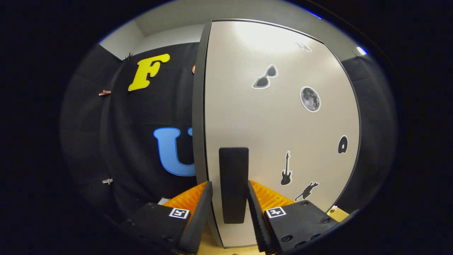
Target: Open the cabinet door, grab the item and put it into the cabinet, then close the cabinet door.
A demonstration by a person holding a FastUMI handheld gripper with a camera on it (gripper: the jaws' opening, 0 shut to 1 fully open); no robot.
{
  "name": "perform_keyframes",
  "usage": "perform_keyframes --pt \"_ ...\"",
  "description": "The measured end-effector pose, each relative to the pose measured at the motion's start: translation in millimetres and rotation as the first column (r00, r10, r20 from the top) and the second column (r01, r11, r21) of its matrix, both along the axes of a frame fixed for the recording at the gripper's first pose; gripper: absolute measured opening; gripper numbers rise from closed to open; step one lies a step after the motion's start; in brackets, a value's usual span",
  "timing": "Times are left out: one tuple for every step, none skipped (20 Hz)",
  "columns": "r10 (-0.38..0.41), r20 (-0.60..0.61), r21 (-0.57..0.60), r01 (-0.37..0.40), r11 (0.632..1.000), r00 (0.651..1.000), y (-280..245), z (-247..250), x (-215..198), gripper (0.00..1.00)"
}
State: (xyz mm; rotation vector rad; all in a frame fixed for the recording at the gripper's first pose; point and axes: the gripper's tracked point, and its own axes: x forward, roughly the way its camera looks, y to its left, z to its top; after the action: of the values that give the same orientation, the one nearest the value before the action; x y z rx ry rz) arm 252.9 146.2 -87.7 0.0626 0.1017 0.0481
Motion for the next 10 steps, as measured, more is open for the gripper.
perform_keyframes --pt "-0.004 0.01 0.013 0.004 1.0 1.0 1 3 0 0.55" --pt "-0.024 0.008 0.002 0.024 1.0 1.0 -5 3 -4 0.48" --pt "-0.001 0.016 0.008 0.001 1.0 1.0 -4 12 -8 0.42" --pt "-0.003 0.009 -0.008 0.003 1.0 1.0 -3 1 3 0.36" --pt "0.005 -0.001 -0.008 -0.005 1.0 1.0 -3 2 1 0.29" --pt "0.017 -0.015 -0.002 -0.017 1.0 1.0 -3 1 -1 0.21" --pt "0.025 -0.015 -0.006 -0.025 1.0 1.0 -3 1 -2 0.22" --pt "0.036 -0.018 -0.02 -0.036 0.999 0.999 -3 1 -4 0.21" --pt "0.044 -0.02 -0.023 -0.044 0.999 0.999 -4 2 -7 0.21" --pt "0.052 -0.025 -0.018 -0.053 0.998 0.998 -4 3 -14 0.21"
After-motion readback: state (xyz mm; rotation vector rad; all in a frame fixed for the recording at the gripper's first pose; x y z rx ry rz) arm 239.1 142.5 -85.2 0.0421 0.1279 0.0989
